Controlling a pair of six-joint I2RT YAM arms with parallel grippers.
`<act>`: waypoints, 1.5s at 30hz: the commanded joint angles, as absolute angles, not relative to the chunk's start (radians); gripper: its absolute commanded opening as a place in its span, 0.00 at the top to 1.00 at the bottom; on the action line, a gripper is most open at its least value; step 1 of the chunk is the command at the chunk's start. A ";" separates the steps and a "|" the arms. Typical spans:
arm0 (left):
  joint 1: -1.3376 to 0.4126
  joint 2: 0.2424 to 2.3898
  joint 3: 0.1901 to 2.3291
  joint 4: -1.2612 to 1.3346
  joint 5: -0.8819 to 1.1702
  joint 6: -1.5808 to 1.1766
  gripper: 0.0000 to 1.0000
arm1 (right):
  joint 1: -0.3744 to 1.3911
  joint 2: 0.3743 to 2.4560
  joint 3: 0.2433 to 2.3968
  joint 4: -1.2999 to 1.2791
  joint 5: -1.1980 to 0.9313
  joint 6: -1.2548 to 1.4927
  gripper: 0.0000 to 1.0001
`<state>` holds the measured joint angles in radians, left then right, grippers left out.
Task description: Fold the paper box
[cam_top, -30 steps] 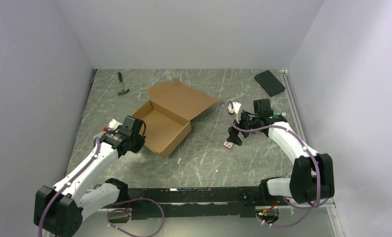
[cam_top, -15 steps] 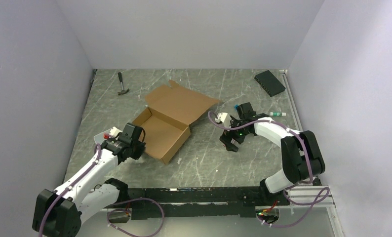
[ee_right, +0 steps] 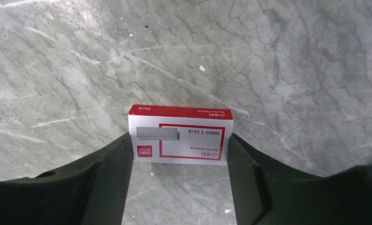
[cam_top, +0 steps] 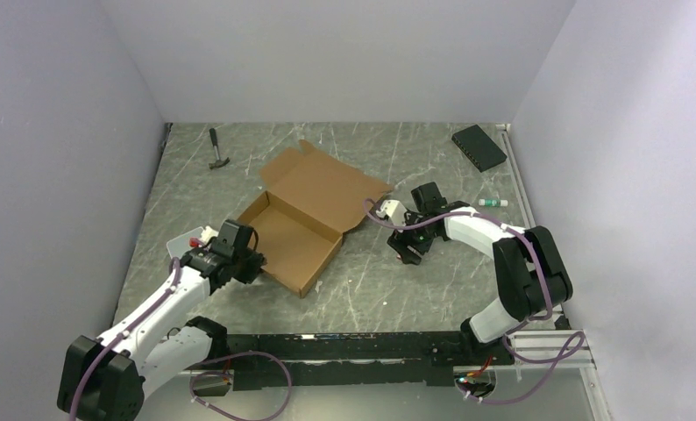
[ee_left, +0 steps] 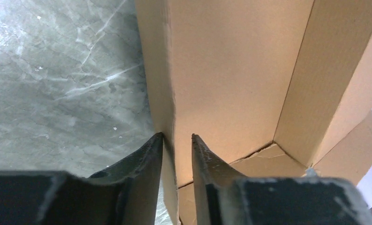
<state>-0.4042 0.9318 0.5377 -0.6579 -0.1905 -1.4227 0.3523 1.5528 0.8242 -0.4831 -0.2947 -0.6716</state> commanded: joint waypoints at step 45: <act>-0.402 0.461 0.755 -0.894 -0.127 -0.883 0.24 | 0.913 2.015 1.781 -0.704 -0.224 -0.435 0.08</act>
